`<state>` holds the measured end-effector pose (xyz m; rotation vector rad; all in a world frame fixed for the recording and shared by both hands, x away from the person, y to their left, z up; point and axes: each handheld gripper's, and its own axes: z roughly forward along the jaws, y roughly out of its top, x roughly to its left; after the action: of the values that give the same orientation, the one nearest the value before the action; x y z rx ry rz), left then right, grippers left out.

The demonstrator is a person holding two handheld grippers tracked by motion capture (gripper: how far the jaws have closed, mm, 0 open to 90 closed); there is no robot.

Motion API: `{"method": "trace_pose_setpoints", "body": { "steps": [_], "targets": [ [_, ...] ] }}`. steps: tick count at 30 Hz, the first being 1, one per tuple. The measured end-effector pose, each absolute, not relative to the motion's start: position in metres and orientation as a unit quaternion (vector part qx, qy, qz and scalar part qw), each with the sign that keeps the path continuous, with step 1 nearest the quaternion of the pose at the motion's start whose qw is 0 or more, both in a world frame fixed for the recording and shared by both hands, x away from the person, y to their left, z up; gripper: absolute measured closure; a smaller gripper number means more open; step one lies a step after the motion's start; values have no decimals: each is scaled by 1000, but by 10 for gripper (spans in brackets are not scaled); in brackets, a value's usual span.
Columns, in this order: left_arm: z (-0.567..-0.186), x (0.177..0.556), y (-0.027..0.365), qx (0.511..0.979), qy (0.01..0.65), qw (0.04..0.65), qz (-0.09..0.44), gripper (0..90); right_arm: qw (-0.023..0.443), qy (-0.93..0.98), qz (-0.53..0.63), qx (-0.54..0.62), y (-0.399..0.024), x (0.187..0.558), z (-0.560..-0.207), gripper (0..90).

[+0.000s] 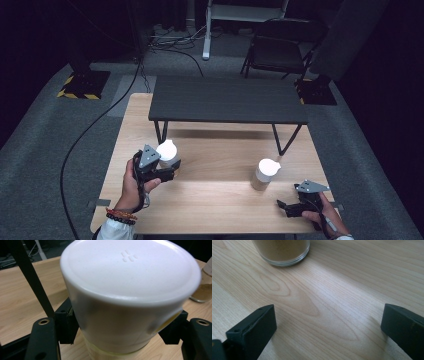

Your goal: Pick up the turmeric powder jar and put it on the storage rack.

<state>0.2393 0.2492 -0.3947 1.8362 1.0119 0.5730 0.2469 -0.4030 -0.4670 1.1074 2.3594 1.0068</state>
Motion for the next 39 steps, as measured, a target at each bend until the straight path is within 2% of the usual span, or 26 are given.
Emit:
{"method": "trace_pose_setpoints", "body": {
  "steps": [24,39],
  "targets": [
    [-345,241,229,735,411,483,240,299,173,832,355,390,-403,247,-467,0],
    [-296,262,216,730,395,497,252,299,173,832,355,390,-403,247,-467,0]
  ]
}}
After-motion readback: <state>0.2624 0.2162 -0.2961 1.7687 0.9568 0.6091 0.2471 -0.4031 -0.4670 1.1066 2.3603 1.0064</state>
